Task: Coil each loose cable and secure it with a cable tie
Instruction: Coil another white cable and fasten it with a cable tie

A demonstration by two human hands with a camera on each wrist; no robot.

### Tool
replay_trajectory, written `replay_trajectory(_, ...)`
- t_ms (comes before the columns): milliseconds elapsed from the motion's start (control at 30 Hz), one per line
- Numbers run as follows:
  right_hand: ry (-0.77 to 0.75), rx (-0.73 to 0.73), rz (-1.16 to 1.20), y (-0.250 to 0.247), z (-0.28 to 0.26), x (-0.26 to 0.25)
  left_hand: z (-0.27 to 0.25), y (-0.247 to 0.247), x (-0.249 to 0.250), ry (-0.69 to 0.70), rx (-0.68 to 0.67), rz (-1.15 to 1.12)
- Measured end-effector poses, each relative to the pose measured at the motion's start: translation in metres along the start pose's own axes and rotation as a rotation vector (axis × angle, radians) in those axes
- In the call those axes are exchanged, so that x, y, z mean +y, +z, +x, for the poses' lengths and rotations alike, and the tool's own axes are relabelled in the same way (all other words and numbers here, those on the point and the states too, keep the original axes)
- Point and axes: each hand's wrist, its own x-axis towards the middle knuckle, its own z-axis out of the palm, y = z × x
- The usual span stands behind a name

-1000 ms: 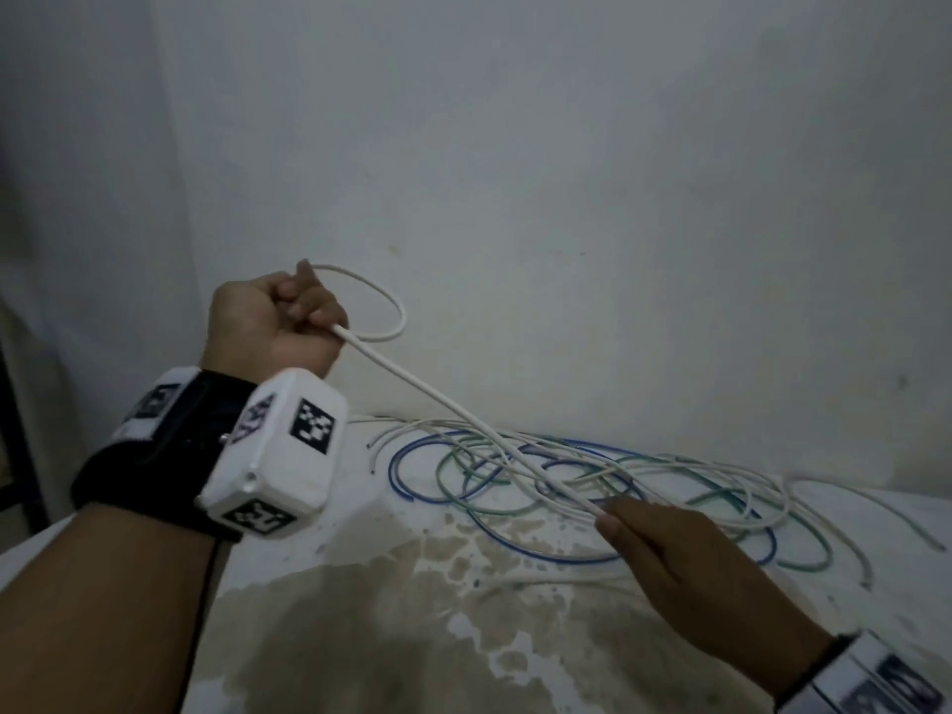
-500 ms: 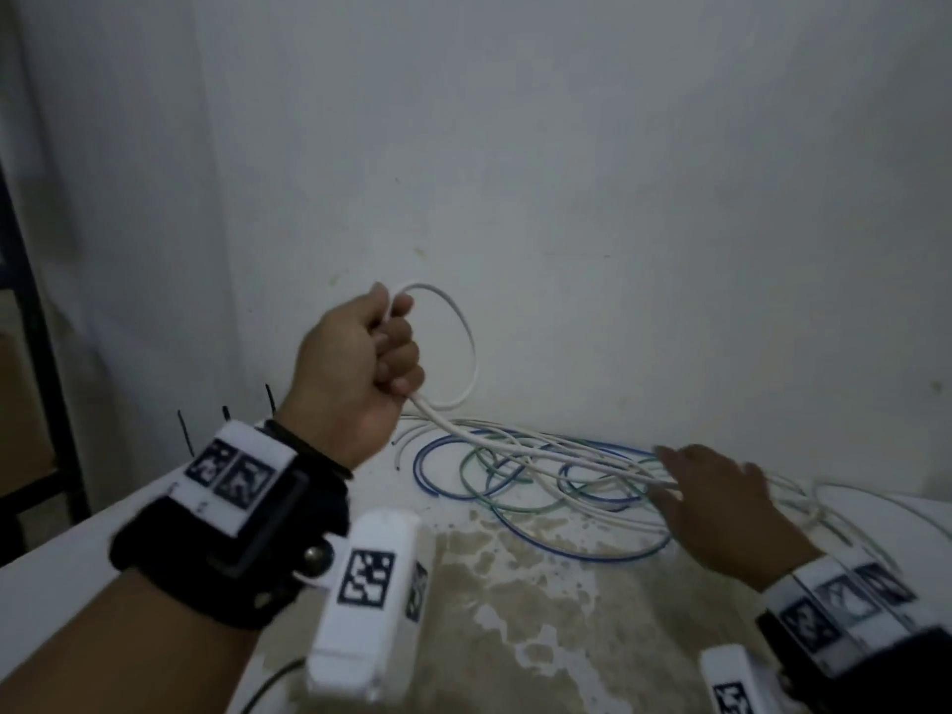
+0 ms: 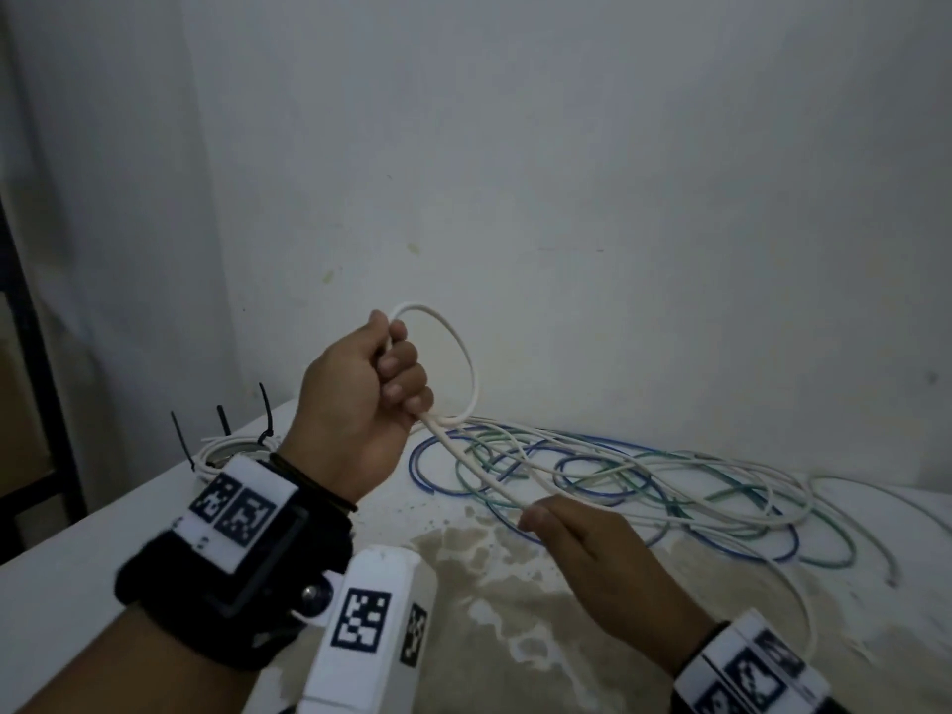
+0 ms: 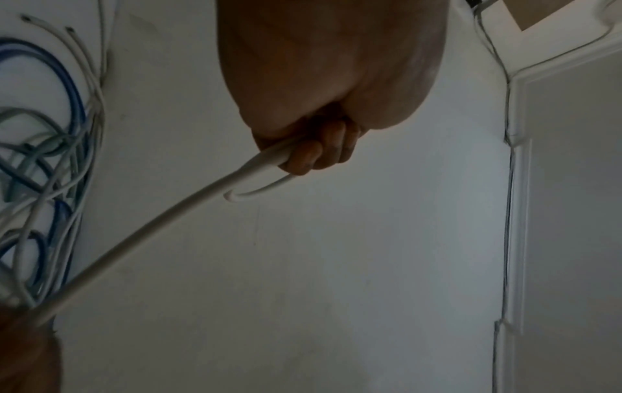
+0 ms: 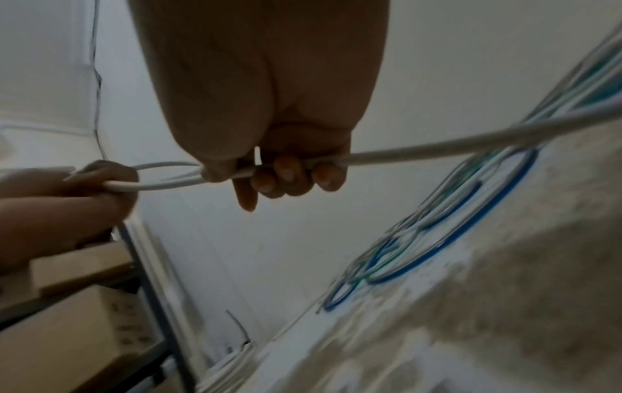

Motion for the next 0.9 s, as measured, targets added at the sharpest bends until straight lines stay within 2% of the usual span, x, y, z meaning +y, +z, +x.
replay_trajectory(167,0.212,-0.243,-0.168,-0.026,0.005,0.040,0.002,-0.014,0.013,-0.012,-0.023,0.071)
replay_trajectory(267,0.289,-0.281,-0.259,-0.037,0.009,0.057,0.001,-0.018,0.017,-0.027,-0.058,0.121)
replay_trajectory(333,0.266,-0.166,-0.361,-0.044,0.017,0.060,-0.002,-0.019,0.014,-0.067,-0.109,0.169)
replay_trajectory(433,0.210,0.094,-0.464,-0.056,0.037,0.055,-0.009,-0.016,0.006,-0.086,-0.200,0.263)
replay_trajectory(533,0.208,0.314,-0.462,-0.073,0.057,0.046,-0.018,-0.013,-0.007,-0.043,-0.280,0.405)
replay_trajectory(600,0.205,0.380,-0.426,-0.082,0.067,0.036,-0.022,-0.014,-0.020,0.022,-0.324,0.529)
replay_trajectory(700,0.263,0.402,-0.192,-0.083,0.082,0.017,-0.023,-0.019,-0.046,0.125,-0.347,0.728)
replay_trajectory(833,0.347,0.367,0.536,-0.075,0.086,-0.014,-0.023,-0.023,-0.070,0.231,-0.315,0.902)
replay_trajectory(900,0.362,0.302,0.731,-0.070,0.081,-0.028,-0.023,-0.021,-0.079,0.265,-0.316,0.944)
